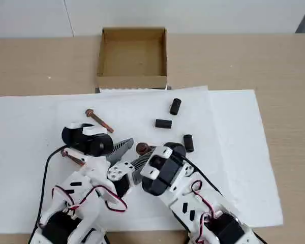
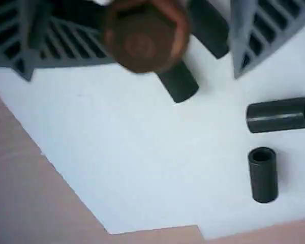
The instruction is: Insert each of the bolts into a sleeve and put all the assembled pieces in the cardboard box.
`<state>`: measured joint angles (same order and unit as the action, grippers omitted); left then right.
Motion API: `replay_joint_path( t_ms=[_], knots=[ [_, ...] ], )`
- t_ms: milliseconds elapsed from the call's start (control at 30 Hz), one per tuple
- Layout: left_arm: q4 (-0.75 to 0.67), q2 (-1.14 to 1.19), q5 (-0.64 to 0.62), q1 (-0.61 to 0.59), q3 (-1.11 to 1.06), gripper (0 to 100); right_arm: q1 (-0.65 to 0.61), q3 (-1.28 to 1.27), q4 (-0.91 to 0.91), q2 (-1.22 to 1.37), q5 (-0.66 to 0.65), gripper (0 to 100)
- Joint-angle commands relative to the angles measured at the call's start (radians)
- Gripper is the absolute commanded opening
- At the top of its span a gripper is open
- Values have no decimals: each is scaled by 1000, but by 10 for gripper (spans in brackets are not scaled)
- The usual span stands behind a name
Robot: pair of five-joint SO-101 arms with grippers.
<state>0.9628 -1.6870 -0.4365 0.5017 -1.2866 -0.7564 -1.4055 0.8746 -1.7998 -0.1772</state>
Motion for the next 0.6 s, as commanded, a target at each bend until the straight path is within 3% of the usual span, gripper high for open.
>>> replay_joint_path(
  t_ms=[0, 200, 367, 567],
  knots=[
    [0, -2, 17, -32, 73, 242, -4, 28, -22, -15, -3, 2],
    [-5, -2, 17, -43, 163, 225, -1, 18, -21, -15, -2, 2],
    [-17, -2, 21, -112, 191, 0, 47, 17, -21, -15, 61, 2],
    [-72, -9, 187, -270, 101, 6, 162, 15, -19, -13, 117, 2]
  ],
)
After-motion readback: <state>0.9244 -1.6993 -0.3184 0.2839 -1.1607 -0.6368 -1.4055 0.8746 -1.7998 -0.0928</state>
